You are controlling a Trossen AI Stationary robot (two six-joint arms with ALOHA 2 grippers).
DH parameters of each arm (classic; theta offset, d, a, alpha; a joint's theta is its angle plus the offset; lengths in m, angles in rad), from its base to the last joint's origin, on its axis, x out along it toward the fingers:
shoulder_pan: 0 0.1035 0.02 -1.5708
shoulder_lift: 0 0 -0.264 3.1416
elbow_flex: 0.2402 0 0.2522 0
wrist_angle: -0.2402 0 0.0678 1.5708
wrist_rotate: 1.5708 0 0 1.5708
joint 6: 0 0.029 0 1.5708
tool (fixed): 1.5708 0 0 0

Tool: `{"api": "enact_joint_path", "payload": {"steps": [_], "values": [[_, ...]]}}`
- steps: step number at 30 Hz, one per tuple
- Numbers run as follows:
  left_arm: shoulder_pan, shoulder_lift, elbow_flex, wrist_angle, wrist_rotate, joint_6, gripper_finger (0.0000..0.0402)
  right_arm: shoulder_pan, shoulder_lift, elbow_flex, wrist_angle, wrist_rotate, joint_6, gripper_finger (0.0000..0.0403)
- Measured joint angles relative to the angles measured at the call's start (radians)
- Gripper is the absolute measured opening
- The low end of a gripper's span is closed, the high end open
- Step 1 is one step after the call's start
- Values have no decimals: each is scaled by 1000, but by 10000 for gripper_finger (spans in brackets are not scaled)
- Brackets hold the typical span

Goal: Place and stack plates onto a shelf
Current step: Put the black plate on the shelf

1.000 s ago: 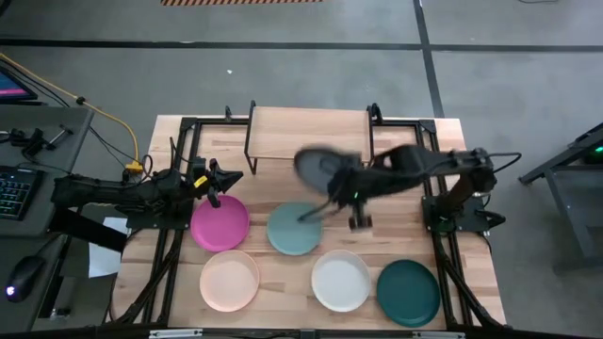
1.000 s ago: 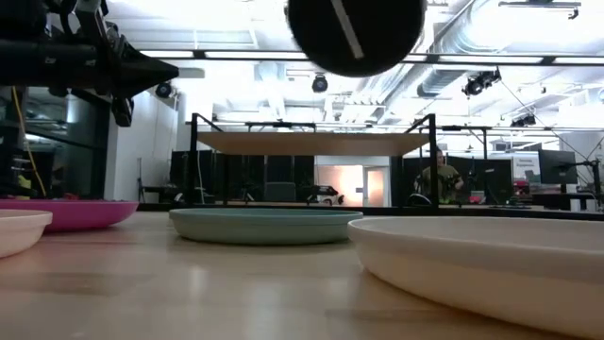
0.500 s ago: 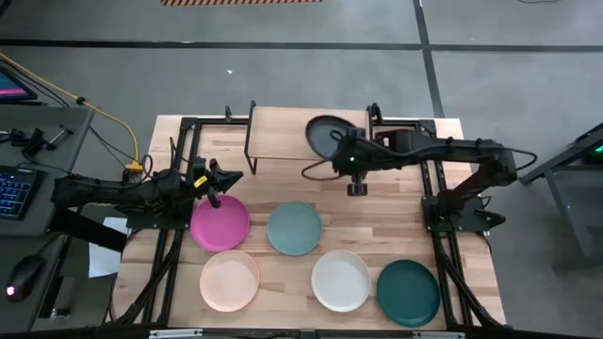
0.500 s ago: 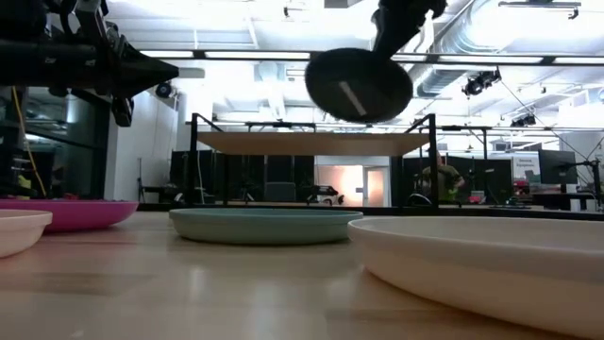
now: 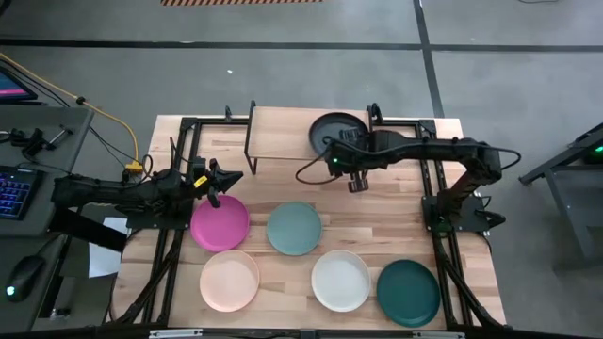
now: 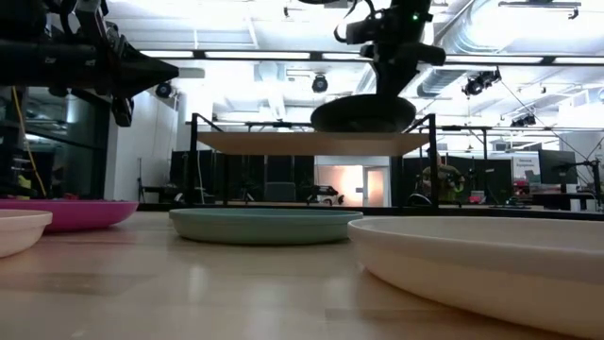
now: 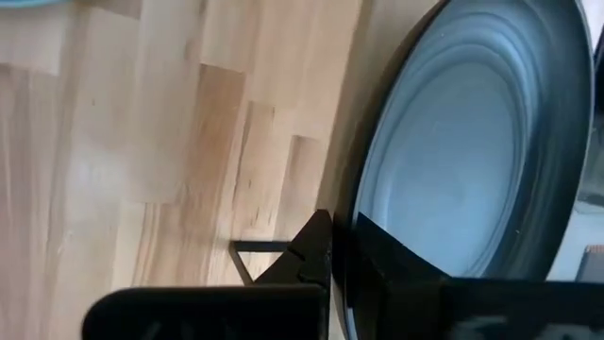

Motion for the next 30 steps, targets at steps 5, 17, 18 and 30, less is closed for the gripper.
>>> {"api": "enact_joint_path", "payload": {"steps": [5,17,18,30], "values": [[0,0,0,0,0,0,1,-16,0,0,1,-7,44,0],[0,0,0,0,0,0,1,-34,0,0,18,-10,103,0],[0,0,0,0,0,0,1,-36,0,0,25,-10,107,0],[0,0,0,0,0,0,1,-42,0,0,43,-11,108,0]]}}
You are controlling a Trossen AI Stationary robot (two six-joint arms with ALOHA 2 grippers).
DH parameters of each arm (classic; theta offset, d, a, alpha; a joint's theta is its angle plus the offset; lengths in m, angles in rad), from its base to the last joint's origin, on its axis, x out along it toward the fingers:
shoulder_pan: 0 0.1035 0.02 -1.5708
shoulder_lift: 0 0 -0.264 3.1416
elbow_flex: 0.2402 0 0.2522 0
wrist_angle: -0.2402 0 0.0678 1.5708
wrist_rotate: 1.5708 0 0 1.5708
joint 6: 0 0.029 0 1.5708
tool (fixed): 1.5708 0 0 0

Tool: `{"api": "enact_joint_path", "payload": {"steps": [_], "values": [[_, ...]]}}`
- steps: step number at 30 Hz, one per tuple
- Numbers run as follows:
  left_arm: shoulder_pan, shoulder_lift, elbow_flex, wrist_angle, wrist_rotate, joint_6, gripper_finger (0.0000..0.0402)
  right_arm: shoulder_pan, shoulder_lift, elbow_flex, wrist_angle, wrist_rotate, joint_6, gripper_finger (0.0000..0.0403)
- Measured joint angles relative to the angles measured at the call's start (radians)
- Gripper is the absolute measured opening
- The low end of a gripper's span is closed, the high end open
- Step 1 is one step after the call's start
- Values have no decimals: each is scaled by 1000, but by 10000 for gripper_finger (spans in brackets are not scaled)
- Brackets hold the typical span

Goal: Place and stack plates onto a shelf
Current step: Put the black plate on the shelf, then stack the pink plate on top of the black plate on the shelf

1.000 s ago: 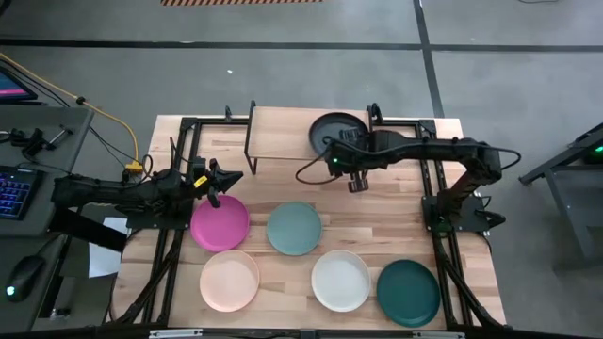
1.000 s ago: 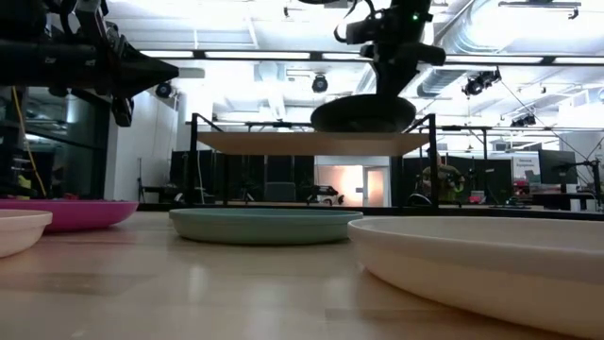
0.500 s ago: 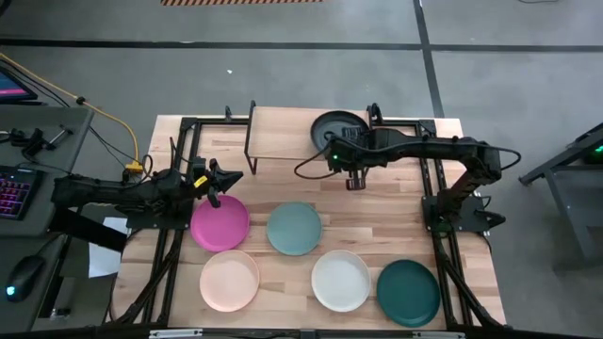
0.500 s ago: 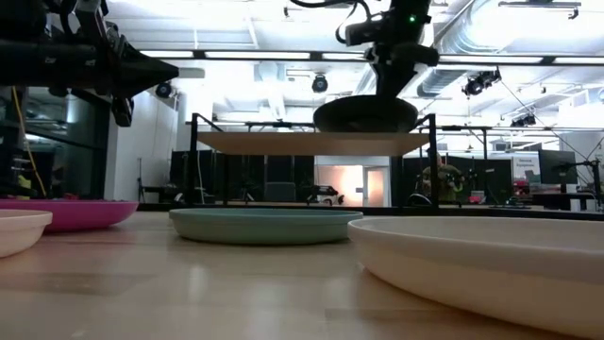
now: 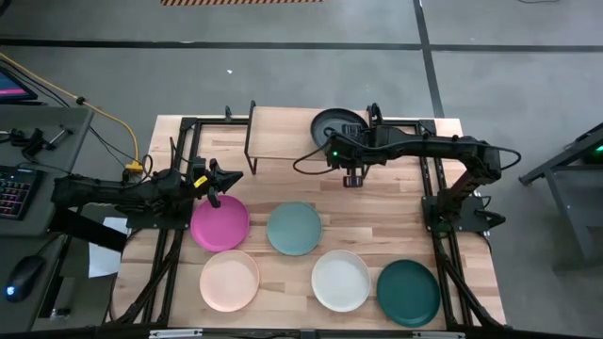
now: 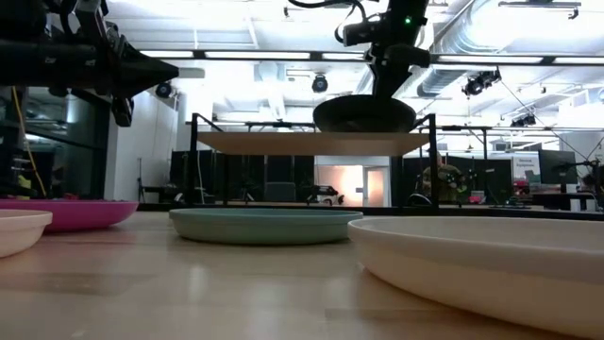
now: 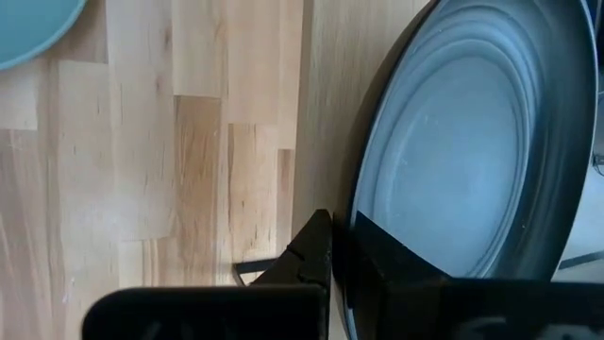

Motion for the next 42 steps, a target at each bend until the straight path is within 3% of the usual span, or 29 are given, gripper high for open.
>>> {"api": "enact_joint_path", "payload": {"steps": [14,26,34,38,42], "values": [[0,0,0,0,0,0,1,0,0,0,-8,0,-1,5],[0,0,0,0,0,0,1,0,0,2,-34,0,4,93],[0,0,0,0,0,0,1,0,-5,89,-115,-4,29,136],[0,0,0,0,0,0,1,0,-61,92,-166,-123,137,144],[0,0,0,0,0,0,1,6,-176,-2,-192,-241,291,145]]}}
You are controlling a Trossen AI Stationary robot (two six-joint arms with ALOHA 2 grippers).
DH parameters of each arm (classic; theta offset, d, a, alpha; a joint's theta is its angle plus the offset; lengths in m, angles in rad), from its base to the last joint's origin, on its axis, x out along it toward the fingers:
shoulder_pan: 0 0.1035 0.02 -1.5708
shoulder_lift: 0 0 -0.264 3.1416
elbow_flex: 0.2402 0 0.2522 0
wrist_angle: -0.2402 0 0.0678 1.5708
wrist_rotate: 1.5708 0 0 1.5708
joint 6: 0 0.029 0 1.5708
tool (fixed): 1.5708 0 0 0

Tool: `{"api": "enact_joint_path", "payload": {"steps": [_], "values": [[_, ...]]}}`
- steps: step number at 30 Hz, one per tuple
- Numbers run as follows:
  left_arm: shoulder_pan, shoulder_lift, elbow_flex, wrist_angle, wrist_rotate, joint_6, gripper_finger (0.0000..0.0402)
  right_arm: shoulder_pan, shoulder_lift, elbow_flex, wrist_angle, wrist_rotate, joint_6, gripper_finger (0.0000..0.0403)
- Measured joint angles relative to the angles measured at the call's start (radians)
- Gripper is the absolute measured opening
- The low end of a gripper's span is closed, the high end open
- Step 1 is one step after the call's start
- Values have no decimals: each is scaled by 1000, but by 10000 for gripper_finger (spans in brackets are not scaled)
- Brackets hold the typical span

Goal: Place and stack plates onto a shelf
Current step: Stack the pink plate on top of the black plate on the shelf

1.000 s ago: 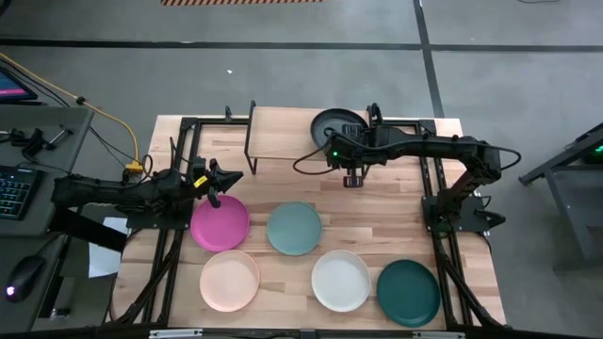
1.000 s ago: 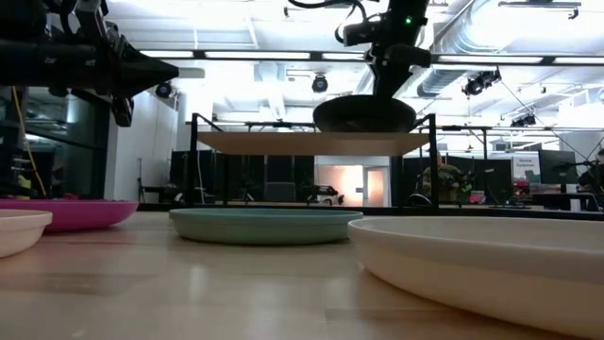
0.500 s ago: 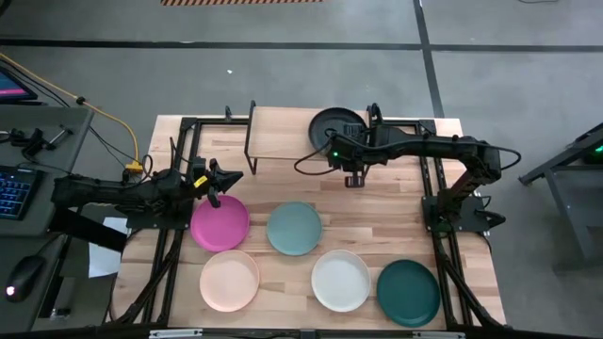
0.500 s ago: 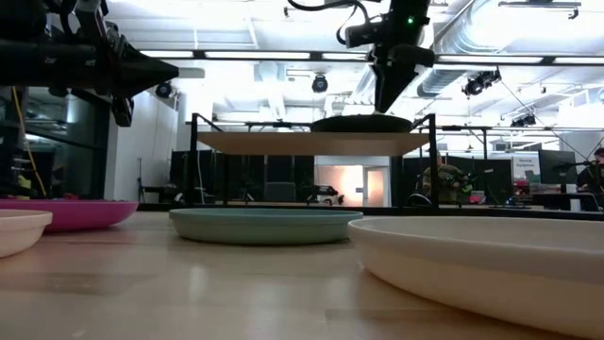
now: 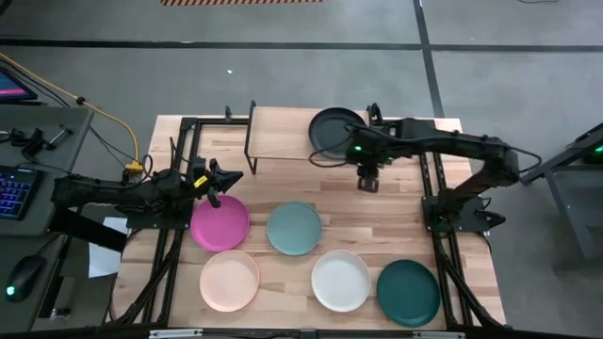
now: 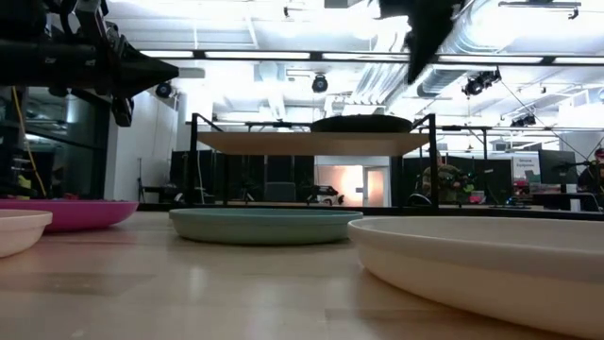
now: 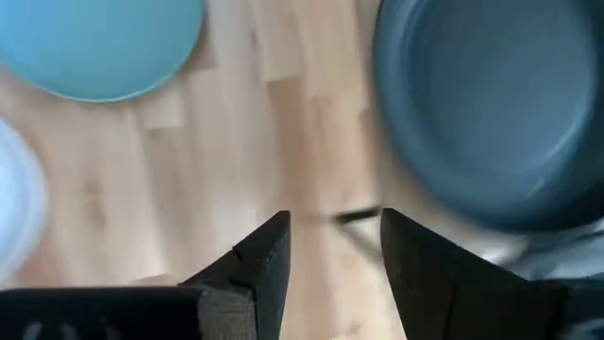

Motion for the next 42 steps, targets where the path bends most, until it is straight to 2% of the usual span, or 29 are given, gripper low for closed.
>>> {"api": "enact_joint_path", "payload": {"steps": [4,8,12,16,20,24,36,42], "values": [[0,0,0,0,0,0,1,53,-169,-166,20,-12,198,145],[0,0,0,0,0,0,1,149,-353,-353,138,-27,423,145],[0,0,0,0,0,0,1,238,-504,-511,361,-22,591,145],[0,0,0,0,0,0,1,281,-590,-639,652,-19,652,145],[0,0,0,0,0,0,1,288,-612,-722,904,-18,641,145],[0,0,0,0,0,0,1,288,-609,-772,1050,-18,543,145],[0,0,0,0,0,0,1,282,-598,-778,1170,-18,548,145],[0,0,0,0,0,0,1,282,-598,-778,1277,-19,626,145]]}}
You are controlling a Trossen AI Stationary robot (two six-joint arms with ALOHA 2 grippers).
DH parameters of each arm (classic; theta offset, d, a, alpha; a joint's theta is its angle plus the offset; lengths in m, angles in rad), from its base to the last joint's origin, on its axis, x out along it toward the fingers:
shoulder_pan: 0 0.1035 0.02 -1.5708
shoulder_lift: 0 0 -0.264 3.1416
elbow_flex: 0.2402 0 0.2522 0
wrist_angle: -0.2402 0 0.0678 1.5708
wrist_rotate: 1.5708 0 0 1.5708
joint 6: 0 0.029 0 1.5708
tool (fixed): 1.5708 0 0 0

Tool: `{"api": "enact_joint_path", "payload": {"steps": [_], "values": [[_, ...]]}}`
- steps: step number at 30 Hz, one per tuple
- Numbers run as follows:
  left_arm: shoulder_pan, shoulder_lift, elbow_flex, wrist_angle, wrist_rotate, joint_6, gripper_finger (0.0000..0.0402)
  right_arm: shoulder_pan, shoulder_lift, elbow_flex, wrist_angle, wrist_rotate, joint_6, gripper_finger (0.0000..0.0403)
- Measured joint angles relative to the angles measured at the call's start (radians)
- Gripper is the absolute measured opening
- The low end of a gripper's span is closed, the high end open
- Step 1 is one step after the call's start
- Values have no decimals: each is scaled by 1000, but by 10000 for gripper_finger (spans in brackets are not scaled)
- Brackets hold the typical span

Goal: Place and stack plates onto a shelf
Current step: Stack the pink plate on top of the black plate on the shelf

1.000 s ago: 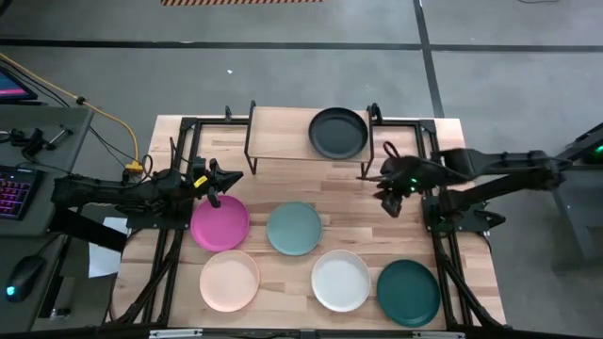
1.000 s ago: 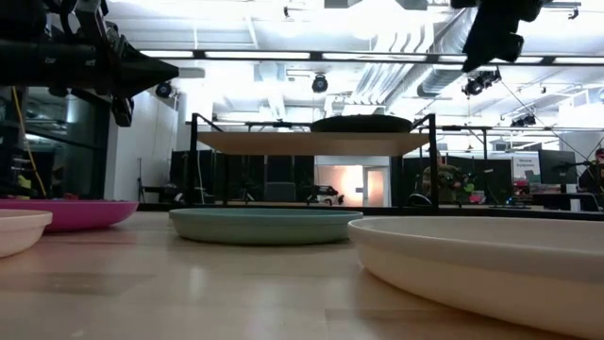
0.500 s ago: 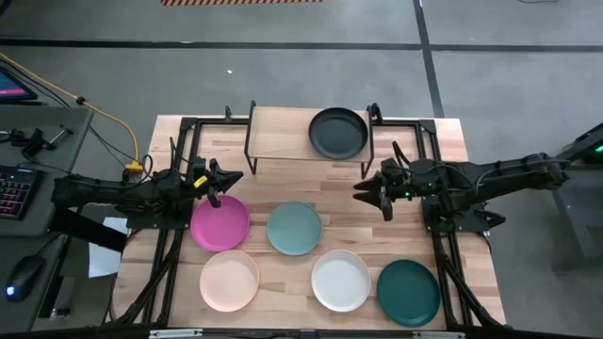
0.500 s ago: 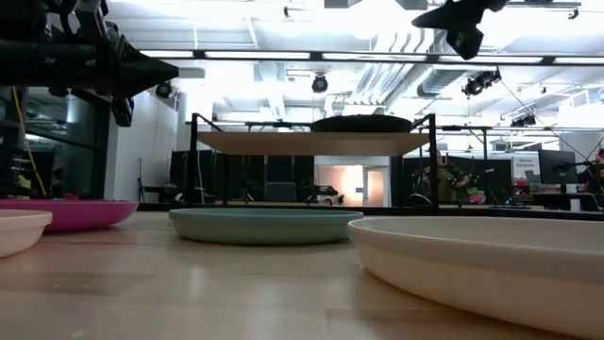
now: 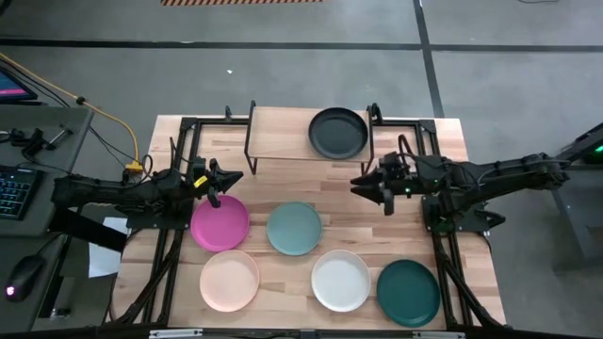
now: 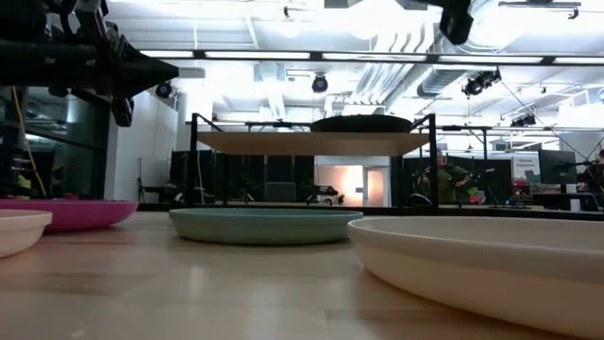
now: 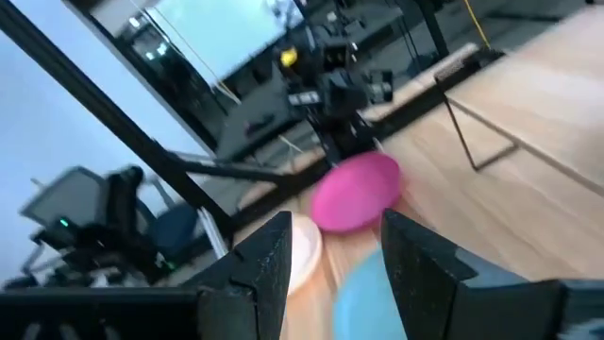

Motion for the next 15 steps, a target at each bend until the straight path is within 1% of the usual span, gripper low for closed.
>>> {"api": "enact_joint_path", "payload": {"steps": [4,7,8,12,15], "values": [[0,0,0,0,-4,5,1,0,0,0,64,0,-1,145],[0,0,0,3,-31,23,1,0,0,0,93,0,2,145],[0,0,0,9,-33,2,1,0,0,0,97,0,7,145],[0,0,0,37,-32,-187,1,0,0,0,112,-1,44,145],[0,0,0,50,-33,-268,1,0,0,0,132,-1,51,145]]}}
